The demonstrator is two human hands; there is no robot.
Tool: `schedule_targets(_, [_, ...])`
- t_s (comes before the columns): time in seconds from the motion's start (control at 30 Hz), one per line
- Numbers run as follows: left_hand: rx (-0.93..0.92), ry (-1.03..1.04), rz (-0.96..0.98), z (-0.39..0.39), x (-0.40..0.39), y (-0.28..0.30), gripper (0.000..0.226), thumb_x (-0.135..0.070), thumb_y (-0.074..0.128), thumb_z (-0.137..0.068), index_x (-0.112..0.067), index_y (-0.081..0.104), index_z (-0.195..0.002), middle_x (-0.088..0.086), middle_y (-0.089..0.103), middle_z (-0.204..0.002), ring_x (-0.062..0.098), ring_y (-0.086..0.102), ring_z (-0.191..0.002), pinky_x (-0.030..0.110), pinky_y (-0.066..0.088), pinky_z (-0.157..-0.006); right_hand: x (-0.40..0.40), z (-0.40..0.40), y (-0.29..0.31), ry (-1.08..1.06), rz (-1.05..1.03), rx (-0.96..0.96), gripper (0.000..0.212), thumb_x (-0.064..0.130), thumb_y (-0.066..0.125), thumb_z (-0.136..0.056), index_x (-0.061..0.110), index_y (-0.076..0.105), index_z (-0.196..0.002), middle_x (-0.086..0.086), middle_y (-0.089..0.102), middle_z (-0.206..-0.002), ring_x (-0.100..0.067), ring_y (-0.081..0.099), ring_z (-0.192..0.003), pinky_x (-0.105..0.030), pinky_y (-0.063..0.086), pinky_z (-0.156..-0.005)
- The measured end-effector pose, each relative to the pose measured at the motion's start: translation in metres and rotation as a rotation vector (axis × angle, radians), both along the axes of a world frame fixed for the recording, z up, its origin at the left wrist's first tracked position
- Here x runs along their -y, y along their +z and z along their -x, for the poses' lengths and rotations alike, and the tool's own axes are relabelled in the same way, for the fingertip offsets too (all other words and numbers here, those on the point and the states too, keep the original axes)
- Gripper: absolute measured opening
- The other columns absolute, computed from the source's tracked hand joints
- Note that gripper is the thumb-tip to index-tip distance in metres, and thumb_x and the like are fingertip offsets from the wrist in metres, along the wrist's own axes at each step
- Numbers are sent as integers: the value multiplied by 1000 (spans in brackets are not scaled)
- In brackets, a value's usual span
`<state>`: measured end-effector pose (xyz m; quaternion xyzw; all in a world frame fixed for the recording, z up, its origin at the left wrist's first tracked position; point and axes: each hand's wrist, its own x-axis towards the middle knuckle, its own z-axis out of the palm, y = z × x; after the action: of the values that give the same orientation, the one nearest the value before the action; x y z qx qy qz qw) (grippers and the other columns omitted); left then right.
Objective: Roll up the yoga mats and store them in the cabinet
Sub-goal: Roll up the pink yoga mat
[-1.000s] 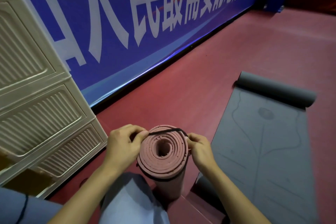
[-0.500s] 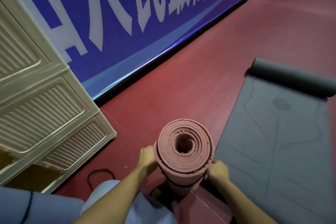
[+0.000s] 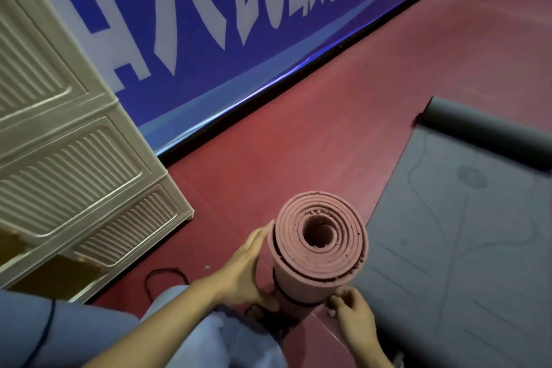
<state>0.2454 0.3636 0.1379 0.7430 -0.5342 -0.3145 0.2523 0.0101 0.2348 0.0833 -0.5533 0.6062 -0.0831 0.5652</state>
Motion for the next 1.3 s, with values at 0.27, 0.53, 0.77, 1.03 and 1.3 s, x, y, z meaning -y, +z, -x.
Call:
schedule_targets(0.27, [-308,288,216,38,3,39,157,-47,104,-40,-50,0,-158,-19,20,-166,-1,21,-152,27,27,-119,-62,-9,14,-23,15,131,68,-5,84,-63,13,57,-122,-8,60,-123,-20,62,-102,-34,50,-89])
schedule_targets(0.53, [-108,743,406,-2,12,87,92,-63,100,-31,-23,74,-110,-17,77,-99,-5,71,-95,31,62,-83,-37,-56,91,433,152,280,64,14,78,-70,46,60,-121,23,53,-140,-5,54,-127,-36,47,-107])
schedule_targets(0.77, [-41,1048,463,-106,-64,84,92,-60,102,-35,-22,75,-114,-13,77,-105,0,71,-102,36,61,-91,-30,-84,92,510,160,227,67,30,68,-94,25,39,-154,2,36,-159,-19,38,-144,-45,35,-118])
schedule_targets(1.03, [-102,1250,506,-145,-94,50,106,-63,99,-33,-22,66,-125,-11,75,-113,5,70,-107,40,58,-97,-43,-33,40,522,14,-22,54,29,63,-96,16,49,-146,-5,49,-149,-20,48,-133,-31,38,-109])
schedule_targets(1.3, [30,1236,617,-167,-115,42,133,-58,102,-35,-26,39,-147,-2,53,-146,13,52,-135,44,42,-116,-31,-21,32,495,30,-97,53,27,66,-94,13,51,-143,-9,50,-147,-23,48,-134,-36,40,-111])
